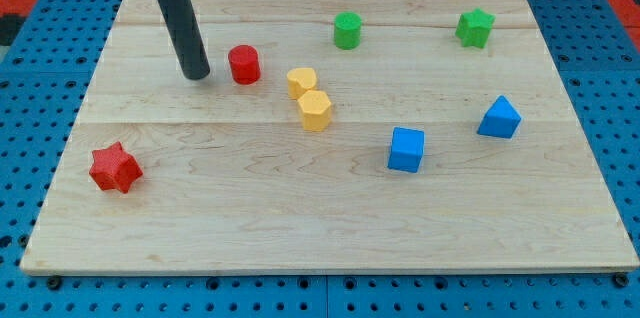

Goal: Keep the green blocks at the right top of yellow heart

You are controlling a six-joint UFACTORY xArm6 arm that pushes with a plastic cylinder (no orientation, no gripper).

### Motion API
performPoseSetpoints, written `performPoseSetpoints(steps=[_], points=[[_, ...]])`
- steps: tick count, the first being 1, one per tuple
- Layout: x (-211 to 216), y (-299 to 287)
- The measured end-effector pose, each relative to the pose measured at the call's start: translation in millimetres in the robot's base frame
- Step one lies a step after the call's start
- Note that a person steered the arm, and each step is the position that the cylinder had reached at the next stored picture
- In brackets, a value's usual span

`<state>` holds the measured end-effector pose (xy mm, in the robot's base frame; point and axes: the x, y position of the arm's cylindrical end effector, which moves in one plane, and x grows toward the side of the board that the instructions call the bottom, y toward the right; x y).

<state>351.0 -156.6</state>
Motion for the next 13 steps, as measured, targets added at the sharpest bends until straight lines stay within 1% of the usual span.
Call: performPoseSetpoints(steps=[1,2,3,4,5,6,7,8,9,10,11,12,13], points=[[-8.7,36.6],[-3.9,66.7],[-65.2,91.1],[-116.9,101.2],[-110.8,187.7],[-57.1,209.3],[-28.5,189.0],[-28.9,181.9],[-63.5,209.8],[-120.9,250.0],[-124.7,376.3],[-97.9,403.0],[-46.3,376.4]])
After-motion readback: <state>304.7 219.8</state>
